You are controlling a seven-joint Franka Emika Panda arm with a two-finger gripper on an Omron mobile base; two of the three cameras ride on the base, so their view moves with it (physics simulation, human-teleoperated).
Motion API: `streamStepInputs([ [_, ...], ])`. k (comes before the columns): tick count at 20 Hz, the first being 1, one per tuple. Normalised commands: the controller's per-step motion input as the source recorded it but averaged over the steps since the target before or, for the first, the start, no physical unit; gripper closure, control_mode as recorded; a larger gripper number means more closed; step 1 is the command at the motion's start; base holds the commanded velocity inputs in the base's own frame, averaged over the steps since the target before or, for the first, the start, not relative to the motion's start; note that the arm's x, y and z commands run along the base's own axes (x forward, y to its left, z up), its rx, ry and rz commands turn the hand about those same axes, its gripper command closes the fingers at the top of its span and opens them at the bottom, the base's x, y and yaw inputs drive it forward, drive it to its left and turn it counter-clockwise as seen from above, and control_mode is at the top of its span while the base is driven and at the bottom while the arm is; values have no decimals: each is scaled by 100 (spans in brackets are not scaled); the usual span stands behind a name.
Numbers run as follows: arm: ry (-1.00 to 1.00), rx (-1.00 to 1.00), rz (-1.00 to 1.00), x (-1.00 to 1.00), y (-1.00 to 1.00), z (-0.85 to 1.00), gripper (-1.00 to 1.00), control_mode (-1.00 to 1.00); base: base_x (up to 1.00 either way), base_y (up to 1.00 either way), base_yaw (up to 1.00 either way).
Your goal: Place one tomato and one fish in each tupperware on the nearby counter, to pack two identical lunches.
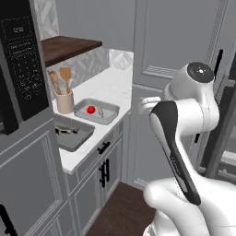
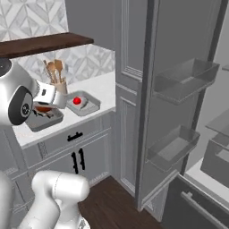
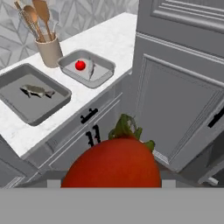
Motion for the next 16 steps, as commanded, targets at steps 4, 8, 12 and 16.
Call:
streamStepInputs([
  [4,0,0,0,0,0,0,100,100,100,0,6],
  [8,0,0,0,0,0,0,100,100,97,16,18],
  [12,0,0,0,0,0,0,100,100,60,54,26],
  [16,0,0,0,0,0,0,100,100,65,20,33],
])
